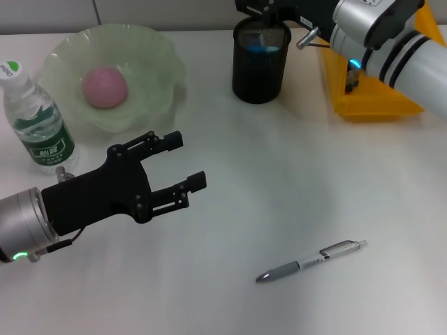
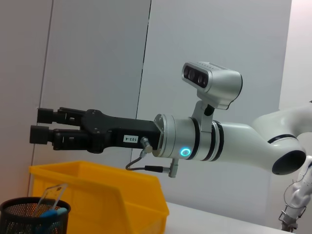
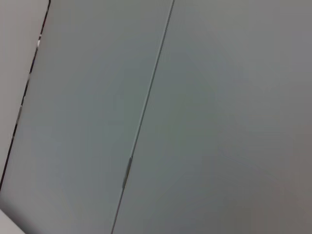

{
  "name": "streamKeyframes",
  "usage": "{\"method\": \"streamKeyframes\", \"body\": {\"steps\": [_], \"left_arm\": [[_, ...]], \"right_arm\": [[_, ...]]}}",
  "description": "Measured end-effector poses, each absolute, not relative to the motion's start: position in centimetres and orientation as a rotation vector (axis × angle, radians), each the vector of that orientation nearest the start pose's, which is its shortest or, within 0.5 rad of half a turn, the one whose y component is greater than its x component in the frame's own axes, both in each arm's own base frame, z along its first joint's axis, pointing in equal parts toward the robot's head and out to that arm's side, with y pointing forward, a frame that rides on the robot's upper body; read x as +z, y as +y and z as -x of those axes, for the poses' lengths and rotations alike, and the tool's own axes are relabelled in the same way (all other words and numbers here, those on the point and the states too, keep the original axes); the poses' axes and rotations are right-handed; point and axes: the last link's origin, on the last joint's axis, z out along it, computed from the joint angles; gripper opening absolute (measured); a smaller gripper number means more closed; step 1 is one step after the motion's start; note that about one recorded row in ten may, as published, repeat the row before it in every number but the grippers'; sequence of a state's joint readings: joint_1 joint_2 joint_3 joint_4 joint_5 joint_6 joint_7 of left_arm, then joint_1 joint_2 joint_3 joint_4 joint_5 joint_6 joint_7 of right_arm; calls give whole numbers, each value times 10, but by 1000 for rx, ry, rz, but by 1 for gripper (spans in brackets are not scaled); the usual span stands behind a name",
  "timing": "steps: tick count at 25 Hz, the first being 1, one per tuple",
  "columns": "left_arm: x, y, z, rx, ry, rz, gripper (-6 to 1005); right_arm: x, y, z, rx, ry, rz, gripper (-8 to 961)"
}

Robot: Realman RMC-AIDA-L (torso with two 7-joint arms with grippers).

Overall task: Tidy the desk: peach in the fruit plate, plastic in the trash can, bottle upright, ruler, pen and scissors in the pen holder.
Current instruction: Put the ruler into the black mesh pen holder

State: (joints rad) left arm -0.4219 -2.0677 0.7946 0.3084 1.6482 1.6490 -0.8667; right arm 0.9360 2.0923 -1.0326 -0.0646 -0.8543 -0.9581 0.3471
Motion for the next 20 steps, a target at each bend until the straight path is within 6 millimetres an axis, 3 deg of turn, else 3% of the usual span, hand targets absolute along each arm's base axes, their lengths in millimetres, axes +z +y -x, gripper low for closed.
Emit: {"method": "streamKeyframes", "body": {"steps": [6,15,20], "left_arm": [[-33,272,275,-1074,-386,2569,783],[-35,270,275,-1067,-381,2590,783],[-35,271,274,-1058,-361,2599,783]], "right_arm": [[-50,442,-174,725,146,2113,817],[-28,434,-186,866,191,1959,817],[-20,432,-197,925,305,1880,818]]}}
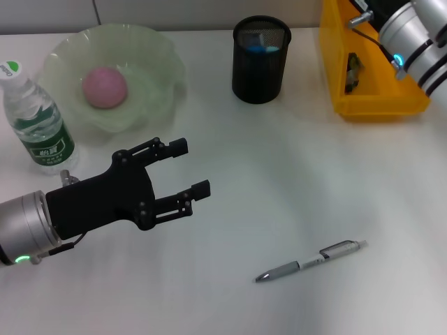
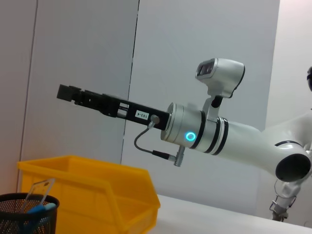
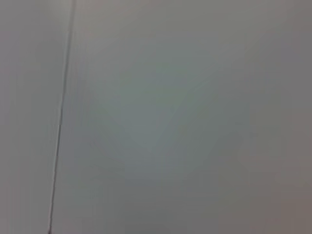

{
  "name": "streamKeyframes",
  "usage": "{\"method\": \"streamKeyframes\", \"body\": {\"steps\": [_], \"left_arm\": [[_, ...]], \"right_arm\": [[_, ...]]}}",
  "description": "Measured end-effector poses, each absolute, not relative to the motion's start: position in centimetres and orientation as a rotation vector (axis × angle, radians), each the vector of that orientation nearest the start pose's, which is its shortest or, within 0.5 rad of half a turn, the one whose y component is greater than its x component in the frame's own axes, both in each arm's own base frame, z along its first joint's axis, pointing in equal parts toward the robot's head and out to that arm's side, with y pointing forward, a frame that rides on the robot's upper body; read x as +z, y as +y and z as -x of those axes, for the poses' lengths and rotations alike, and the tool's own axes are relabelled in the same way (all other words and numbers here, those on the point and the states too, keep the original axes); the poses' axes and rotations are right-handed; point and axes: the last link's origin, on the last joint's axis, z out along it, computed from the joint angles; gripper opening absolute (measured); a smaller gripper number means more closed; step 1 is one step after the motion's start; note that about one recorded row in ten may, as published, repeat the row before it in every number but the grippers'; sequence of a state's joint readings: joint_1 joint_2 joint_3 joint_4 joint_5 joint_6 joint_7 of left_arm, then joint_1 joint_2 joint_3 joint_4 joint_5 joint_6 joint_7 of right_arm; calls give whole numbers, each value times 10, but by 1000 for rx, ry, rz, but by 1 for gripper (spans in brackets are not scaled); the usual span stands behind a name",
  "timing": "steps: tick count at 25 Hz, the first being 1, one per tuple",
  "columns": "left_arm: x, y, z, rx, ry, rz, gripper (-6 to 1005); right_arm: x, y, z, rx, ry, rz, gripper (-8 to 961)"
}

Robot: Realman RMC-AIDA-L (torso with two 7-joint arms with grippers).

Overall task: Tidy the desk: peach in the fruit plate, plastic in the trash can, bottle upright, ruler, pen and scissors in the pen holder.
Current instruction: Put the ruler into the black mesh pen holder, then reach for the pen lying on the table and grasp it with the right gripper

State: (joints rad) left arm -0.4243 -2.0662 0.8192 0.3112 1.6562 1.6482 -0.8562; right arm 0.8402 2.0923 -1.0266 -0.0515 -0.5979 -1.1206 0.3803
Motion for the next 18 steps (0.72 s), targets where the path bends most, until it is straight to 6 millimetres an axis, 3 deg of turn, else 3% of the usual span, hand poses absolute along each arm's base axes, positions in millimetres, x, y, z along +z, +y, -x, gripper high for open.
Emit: {"method": "streamKeyframes", "body": {"steps": [8,12,18], "left_arm": [[-36,270,275,-1049,-356,2605,783],[-36,269,275,-1050,-355,2611,783],[-37,269,275,-1053,-365,2617,782]], "right_arm": [[-14,403,-206,1161,410,1926,818],[-6,382,-207,1290,451,2044,818],[0,358,-208,1347,454,2209,817]]}}
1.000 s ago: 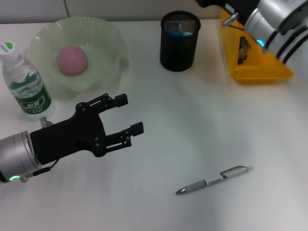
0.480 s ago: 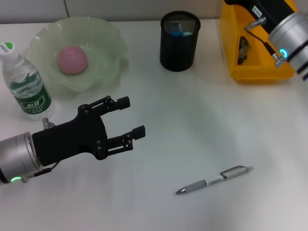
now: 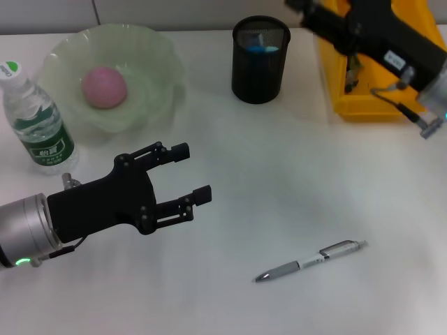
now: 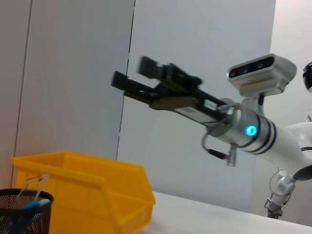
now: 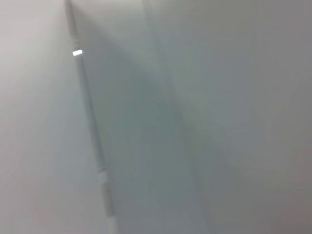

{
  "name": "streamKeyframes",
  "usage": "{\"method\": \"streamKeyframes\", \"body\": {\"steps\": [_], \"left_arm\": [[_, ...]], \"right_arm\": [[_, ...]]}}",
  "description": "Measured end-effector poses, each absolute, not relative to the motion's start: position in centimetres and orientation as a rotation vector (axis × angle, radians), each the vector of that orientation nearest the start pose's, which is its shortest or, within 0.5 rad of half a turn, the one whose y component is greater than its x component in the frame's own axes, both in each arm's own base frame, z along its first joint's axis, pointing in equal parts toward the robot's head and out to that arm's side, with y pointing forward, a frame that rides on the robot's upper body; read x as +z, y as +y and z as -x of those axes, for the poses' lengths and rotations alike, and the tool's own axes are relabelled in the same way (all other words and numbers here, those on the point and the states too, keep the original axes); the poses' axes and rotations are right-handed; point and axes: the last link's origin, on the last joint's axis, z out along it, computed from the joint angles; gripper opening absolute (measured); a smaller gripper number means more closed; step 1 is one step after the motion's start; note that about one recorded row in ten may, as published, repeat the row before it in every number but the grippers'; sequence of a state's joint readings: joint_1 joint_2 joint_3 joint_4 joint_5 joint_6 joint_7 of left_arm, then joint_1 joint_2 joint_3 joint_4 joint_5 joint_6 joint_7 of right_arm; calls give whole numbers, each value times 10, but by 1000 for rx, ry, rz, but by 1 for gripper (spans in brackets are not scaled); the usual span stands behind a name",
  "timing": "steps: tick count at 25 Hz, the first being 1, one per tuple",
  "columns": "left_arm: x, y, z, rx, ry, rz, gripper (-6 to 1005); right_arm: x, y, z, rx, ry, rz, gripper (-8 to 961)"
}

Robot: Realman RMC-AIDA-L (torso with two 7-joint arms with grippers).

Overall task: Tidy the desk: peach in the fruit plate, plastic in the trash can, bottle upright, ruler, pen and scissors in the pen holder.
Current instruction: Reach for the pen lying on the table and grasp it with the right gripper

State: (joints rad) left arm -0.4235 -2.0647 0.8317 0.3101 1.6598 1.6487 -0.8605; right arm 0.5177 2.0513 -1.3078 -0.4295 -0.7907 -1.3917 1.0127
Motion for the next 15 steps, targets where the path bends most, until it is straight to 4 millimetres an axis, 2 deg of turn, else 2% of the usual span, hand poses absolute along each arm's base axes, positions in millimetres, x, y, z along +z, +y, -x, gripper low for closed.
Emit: {"method": "streamKeyframes", "body": {"steps": [8,9,15], "left_arm": [[-38,264,274,-1067,-363,2640,782],[-38,262,274,-1075,-361,2647,782],[-36,259,274,-1083,-358,2668,782]], "right_arm": [[17,331,-220,1360,451,2468,817],[19,322,-227,1334,444,2526,817],[18,302,-243,1221,407,2649,818]]}}
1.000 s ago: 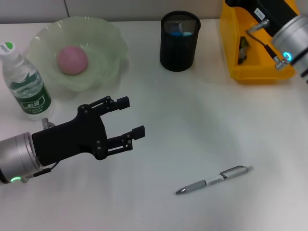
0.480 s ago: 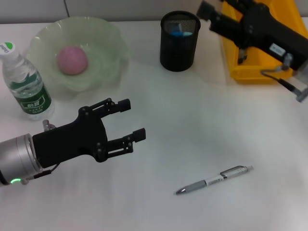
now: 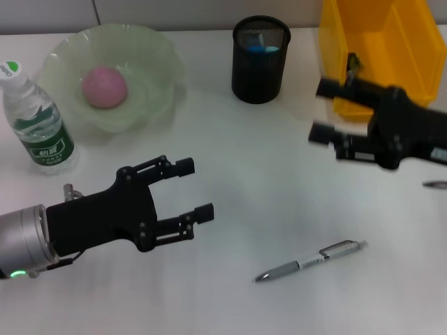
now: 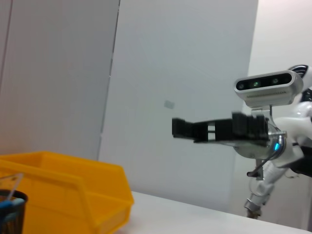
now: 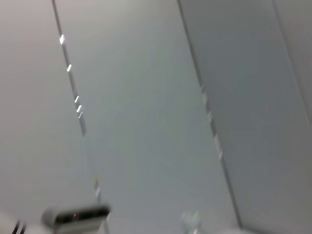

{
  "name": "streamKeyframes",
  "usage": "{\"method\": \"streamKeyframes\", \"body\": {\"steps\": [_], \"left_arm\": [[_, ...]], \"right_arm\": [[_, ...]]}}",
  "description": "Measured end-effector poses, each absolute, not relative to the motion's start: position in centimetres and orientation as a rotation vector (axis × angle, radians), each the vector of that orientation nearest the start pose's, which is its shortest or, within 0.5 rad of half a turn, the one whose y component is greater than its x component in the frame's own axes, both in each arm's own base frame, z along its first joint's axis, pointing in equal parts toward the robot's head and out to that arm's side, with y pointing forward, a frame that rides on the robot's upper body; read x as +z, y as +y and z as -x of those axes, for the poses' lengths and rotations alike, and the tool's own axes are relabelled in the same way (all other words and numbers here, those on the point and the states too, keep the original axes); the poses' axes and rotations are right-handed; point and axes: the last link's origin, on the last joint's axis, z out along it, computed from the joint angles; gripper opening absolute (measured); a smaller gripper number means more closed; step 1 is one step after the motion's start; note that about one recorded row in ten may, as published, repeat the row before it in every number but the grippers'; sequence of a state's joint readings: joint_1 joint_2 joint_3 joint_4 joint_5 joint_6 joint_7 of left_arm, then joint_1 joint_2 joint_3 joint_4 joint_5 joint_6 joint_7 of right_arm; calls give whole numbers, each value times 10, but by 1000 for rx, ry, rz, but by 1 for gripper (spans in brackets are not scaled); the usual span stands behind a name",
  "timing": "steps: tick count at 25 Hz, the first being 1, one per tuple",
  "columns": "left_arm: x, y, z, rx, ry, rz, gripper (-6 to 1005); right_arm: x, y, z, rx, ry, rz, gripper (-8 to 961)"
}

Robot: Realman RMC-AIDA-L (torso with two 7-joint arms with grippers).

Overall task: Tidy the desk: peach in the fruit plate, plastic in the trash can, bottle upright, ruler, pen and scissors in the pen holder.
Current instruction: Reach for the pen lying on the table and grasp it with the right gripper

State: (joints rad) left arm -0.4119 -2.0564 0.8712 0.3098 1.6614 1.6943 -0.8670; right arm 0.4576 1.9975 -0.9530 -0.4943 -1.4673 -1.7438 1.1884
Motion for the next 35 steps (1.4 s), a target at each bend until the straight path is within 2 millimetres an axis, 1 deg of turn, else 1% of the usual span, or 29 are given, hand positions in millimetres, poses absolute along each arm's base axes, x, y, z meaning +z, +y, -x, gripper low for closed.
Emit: {"method": "streamKeyframes", "body": {"steps": [4,5,9,15,22,25,26,27,30,35], "left_arm": [[-36,255,273,-1076,-370,2742,782],[-36,255,273,-1076,-370,2742,782],[-36,255,274,-1067,-375,2763,782],[-37,252,274,-1067,-378,2780,782],[-40,251,272,-1066,-376,2801,782],[-40,251,271,-1067,-374,2802,782],[-40,251,271,-1067,-374,2802,782],[-40,251,272,-1067,-375,2801,782],[-40,250,272,-1066,-380,2800,782],[-40,249,273,-1067,-384,2798,782]], "right_arm": [[9,292,-250,1062,375,2806,818],[9,292,-250,1062,375,2806,817],[1,286,-252,990,371,2898,817],[1,285,-250,909,349,2986,818],[6,292,-244,726,333,3114,818],[7,297,-237,609,305,3174,818],[9,301,-232,537,281,3206,818],[9,301,-232,537,281,3206,818],[13,306,-223,440,243,3253,818],[17,319,-207,216,177,3304,817]]}}
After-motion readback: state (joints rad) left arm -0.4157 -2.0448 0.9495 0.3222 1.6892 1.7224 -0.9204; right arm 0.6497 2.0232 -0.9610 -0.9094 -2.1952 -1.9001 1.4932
